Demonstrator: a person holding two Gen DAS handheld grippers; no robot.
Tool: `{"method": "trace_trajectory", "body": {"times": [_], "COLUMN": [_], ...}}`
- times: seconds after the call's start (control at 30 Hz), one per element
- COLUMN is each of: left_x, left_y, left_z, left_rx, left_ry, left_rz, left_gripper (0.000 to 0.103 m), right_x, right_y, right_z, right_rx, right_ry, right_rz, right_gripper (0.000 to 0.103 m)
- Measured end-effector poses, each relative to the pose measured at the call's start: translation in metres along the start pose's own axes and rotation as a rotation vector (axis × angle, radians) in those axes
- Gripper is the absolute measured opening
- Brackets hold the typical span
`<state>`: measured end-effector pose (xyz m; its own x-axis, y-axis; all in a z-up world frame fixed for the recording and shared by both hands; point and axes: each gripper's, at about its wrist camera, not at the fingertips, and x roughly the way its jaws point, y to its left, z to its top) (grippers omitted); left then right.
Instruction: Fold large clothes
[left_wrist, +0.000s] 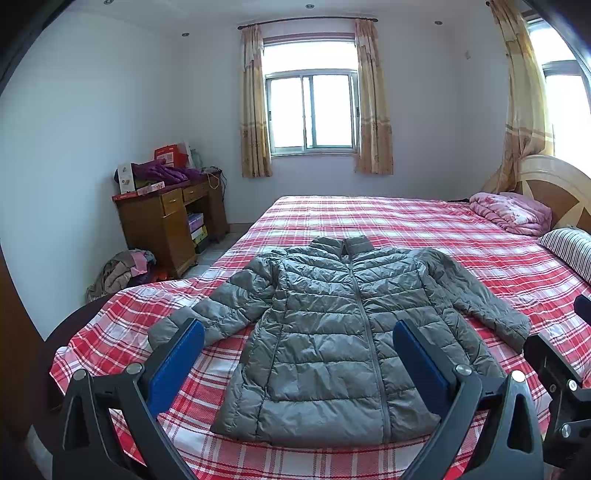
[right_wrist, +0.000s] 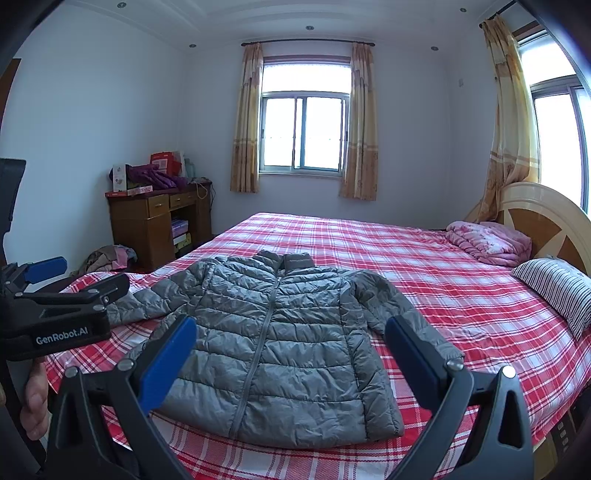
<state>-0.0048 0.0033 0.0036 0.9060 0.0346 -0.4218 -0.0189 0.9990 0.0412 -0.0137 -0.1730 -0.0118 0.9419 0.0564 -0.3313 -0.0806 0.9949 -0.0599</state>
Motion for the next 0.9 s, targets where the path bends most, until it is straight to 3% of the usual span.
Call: {"method": "trace_trajectory", "body": {"times": [0.9], "left_x": [0.0002], "left_y": [0.0011], "left_z": [0.0017], "left_rx": [-0.006], "left_ry": [-0.012], "left_rz": [0.012], "left_gripper": [0.102], "right_x": [0.0033], "right_y": [0.0022], "right_z": [-0.0066], "right_rx": [0.000], "right_ry": [0.004], "right_rz": [0.001], "right_gripper": [0.103]}}
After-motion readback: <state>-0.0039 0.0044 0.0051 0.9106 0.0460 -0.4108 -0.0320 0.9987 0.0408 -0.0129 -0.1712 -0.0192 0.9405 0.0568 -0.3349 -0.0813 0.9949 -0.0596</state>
